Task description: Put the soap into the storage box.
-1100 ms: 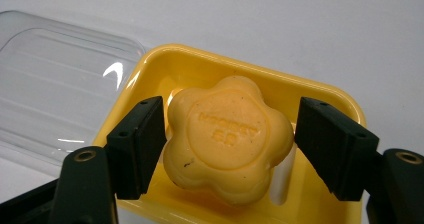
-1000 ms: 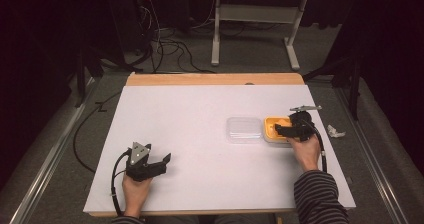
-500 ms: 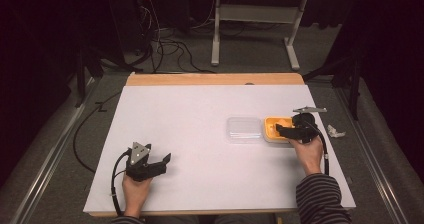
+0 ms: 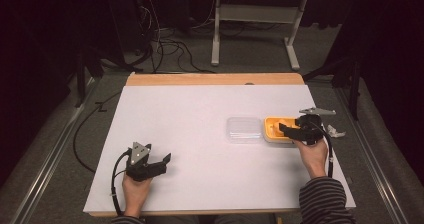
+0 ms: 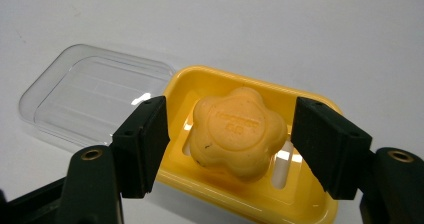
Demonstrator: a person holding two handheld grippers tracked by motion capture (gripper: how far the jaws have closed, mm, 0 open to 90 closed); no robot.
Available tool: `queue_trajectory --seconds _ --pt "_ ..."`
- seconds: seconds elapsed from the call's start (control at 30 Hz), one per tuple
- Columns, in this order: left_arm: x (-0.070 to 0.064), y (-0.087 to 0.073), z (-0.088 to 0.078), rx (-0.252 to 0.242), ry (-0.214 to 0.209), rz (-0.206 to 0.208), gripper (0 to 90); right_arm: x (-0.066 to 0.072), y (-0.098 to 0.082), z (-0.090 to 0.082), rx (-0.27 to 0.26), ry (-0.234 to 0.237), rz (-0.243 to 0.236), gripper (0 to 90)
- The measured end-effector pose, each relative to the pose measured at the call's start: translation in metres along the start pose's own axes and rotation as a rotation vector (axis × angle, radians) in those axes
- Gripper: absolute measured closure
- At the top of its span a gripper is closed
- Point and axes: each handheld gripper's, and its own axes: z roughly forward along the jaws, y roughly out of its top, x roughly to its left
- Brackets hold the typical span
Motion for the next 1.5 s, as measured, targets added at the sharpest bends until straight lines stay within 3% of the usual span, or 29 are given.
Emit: queue_trajectory --seconds 1.5 --pt "0.000 0.000 0.000 -0.001 0.003 0.002 18.2 -0.005 -0.023 -0.045 -0.124 0.038 0.015 32.4"
